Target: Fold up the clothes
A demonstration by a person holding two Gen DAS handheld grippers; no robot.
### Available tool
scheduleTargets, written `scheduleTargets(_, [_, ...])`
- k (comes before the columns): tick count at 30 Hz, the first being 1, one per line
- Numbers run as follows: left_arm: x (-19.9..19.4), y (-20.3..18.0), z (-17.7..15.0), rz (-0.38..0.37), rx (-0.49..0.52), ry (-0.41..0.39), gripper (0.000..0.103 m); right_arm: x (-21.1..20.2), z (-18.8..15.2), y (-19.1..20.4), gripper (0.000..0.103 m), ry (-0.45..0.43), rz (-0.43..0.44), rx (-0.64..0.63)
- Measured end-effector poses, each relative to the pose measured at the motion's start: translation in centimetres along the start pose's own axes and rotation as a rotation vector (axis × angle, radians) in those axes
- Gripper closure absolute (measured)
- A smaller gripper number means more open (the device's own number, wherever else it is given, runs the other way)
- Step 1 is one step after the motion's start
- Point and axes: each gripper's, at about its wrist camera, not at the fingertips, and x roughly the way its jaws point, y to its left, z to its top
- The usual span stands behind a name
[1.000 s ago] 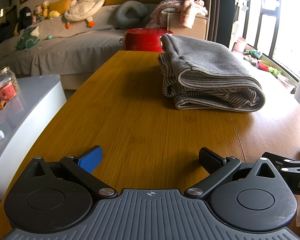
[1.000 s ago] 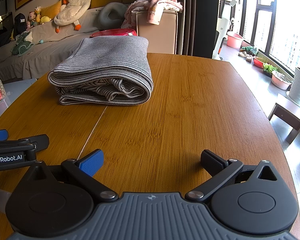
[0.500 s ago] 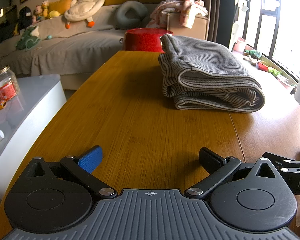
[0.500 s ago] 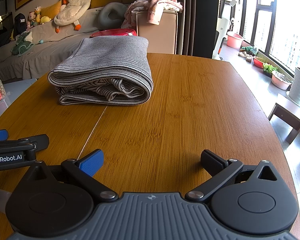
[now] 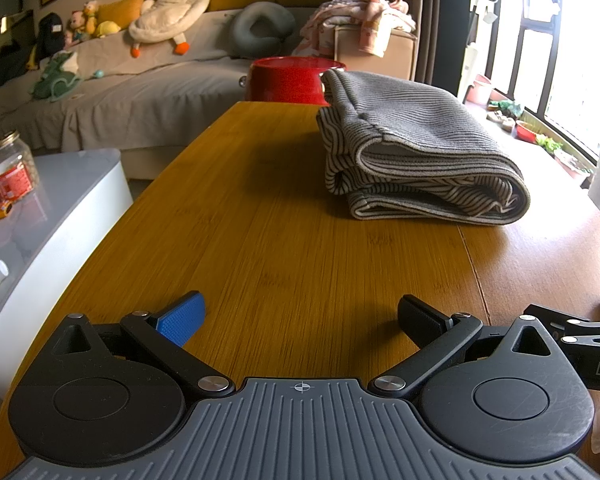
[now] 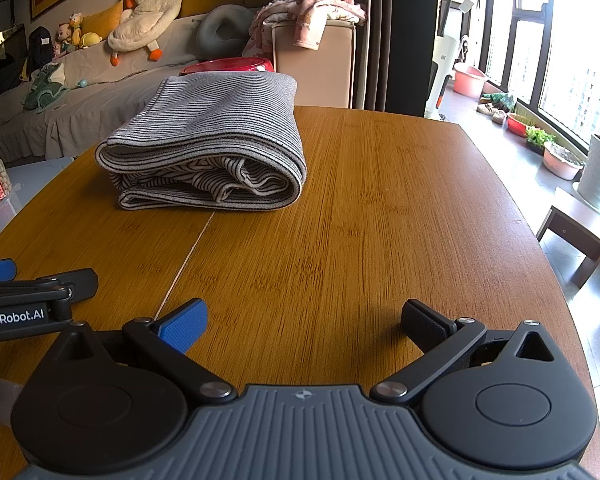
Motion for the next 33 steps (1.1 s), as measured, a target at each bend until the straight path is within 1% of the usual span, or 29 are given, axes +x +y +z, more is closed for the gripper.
scheduleTargets(33, [0.01,-0.12,-0.07,0.007,0.010,0.003,0.000,-0.40,-0.11,0.13,0.000,0.000,-0.005,0.002])
